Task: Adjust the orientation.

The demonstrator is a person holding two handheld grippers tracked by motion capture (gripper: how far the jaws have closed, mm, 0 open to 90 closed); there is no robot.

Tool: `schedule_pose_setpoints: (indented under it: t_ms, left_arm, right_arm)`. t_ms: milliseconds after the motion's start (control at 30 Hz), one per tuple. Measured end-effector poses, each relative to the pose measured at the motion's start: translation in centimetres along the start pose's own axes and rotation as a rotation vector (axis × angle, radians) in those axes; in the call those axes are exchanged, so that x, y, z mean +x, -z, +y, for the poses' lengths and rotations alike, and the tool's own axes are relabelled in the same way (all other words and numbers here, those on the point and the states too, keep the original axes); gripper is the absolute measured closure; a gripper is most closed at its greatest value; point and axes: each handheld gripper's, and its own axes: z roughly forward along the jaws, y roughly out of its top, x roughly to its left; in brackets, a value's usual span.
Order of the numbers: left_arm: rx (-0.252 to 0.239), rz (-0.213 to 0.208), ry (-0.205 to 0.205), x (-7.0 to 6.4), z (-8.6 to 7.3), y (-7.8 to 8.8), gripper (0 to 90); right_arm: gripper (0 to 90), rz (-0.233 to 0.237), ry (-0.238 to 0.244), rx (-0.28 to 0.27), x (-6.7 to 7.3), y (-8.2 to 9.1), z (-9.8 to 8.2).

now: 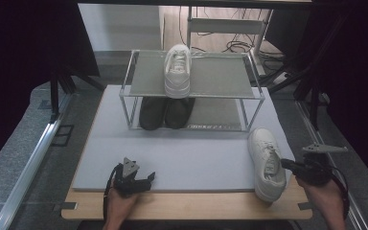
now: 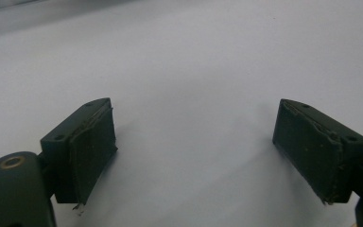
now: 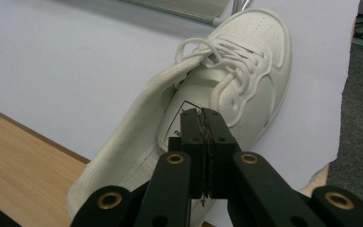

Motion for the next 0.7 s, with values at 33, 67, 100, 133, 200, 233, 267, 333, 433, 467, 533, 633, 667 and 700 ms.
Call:
schedule_pose_setpoints:
  t_ms: [33,67,100,133,200,233,267,333,433,467,533,633,667,700]
  left_arm:
    - [0.000,0.000,0.000,0.0,0.0,0.0,13.7]
    - [0.000,0.000,0.000,0.0,0.0,0.0,13.7]
    - [0.000,0.000,0.000,0.0,0.0,0.0,13.7]
    - [0.000,0.000,0.000,0.0,0.0,0.0,13.7]
    - [0.000,0.000,0.000,0.0,0.0,0.0,13.7]
    - [0.000,0.000,0.000,0.0,0.0,0.0,13.7]
    - [0.000,0.000,0.000,0.0,0.0,0.0,13.7]
    - [0.001,0.000,0.000,0.0,0.0,0.0,13.7]
    - [0.000,0.000,0.000,0.0,0.0,0.0,13.7]
    - [0.000,0.000,0.000,0.0,0.0,0.0,13.7]
    - [0.000,0.000,0.001,0.0,0.0,0.0,13.7]
    - [-0.001,0.000,0.002,0.0,0.0,0.0,13.7]
    - [-0.001,0.000,0.003,0.0,0.0,0.0,13.7]
    - [-0.001,0.000,0.003,0.0,0.0,0.0,13.7]
  right_arm:
    - [89.0,0.001,-0.002,-0.003,-0.1,0.0,0.0]
    - [89.1,-0.002,-0.005,-0.007,-0.2,0.0,0.1]
    - [89.1,-0.006,-0.008,-0.009,-0.3,0.1,0.2]
    - [89.1,-0.013,-0.011,-0.012,-0.5,0.2,0.2]
    - [89.2,-0.025,-0.016,-0.015,-0.9,0.3,0.4]
    - [89.2,-0.034,-0.016,-0.013,-1.1,0.3,0.5]
    - [89.2,-0.045,-0.018,-0.015,-1.3,0.1,0.5]
    - [89.2,-0.063,-0.025,-0.014,-1.8,-0.2,0.6]
    - [89.5,-0.078,-0.036,-0.004,-2.7,-1.0,0.6]
    - [89.5,-0.083,-0.040,0.001,-3.0,-1.4,0.6]
    - [89.7,-0.092,-0.049,0.011,-3.7,-2.2,0.6]
    - [89.8,-0.099,-0.059,0.020,-4.8,-3.4,0.4]
    - [89.7,-0.098,-0.059,0.020,-5.1,-3.9,0.3]
    - [89.8,-0.096,-0.062,0.022,-5.3,-4.2,0.2]
